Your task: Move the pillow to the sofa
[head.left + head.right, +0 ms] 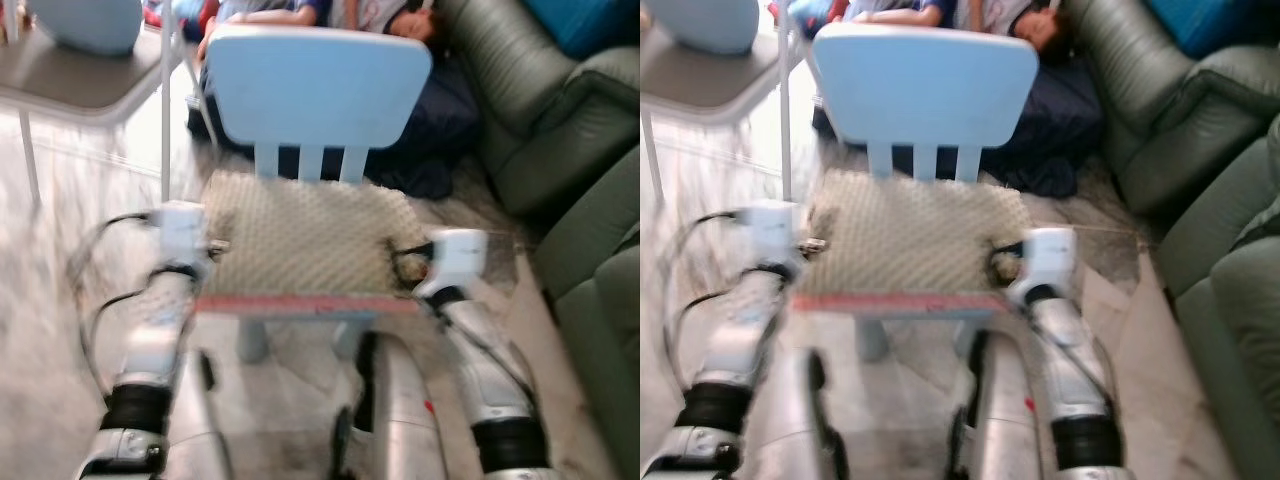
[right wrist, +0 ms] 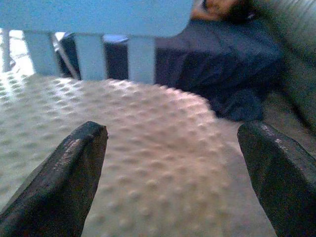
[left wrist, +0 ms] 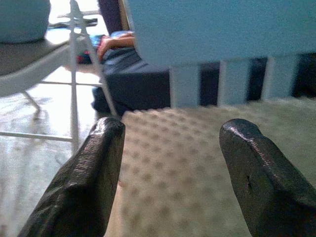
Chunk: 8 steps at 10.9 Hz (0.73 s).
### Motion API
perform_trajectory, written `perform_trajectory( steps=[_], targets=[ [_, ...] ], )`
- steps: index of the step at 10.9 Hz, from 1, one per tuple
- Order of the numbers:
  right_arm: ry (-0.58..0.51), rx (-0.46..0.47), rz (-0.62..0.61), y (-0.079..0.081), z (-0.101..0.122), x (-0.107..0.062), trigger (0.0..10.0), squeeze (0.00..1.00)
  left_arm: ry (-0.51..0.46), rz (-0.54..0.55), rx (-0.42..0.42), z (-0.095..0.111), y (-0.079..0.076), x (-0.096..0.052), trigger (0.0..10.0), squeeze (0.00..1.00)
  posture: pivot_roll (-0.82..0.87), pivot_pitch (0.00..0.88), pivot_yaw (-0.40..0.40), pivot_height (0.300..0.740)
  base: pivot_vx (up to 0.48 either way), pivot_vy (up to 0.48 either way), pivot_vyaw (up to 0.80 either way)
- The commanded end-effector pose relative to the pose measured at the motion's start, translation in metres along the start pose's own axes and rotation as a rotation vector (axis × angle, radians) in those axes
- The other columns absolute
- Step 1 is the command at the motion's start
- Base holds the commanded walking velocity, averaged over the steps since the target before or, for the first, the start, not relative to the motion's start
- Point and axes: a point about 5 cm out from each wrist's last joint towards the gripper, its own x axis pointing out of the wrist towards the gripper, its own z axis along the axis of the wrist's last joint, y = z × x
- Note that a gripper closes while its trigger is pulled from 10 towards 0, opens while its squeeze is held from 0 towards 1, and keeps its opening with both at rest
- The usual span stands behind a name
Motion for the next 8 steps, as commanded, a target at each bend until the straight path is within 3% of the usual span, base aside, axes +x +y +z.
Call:
perform_trajectory(
  steps=[1, 5, 7, 8],
  targets=[
    [0.015, 0.015, -0.037, -0.002, 0.000, 0.000, 10.0, 0.00, 0.028, -0.012, 0.026, -0.004, 0.005, -0.002, 10.0, 0.00, -0.02, 0.180, -0.102, 0.510, 0.000, 0.000, 0.00],
    [0.089, -0.013, -0.115, -0.019, -0.001, 0.008, 10.0, 0.00, 0.041, -0.100, 0.095, 0.000, 0.010, 0.011, 10.0, 0.00, -0.02, 0.232, -0.110, 0.510, 0.000, 0.000, 0.00],
    [0.099, -0.017, -0.102, -0.024, 0.004, 0.018, 10.0, 0.00, 0.057, -0.080, 0.109, 0.004, 0.029, 0.022, 10.0, 0.00, -0.03, 0.274, -0.099, 0.510, 0.000, 0.000, 0.00],
    [0.117, -0.016, -0.092, -0.024, 0.003, 0.023, 10.0, 0.00, 0.053, -0.093, 0.117, 0.009, 0.028, 0.028, 10.0, 0.00, -0.04, 0.295, -0.095, 0.510, 0.000, 0.000, 0.00]
  ],
)
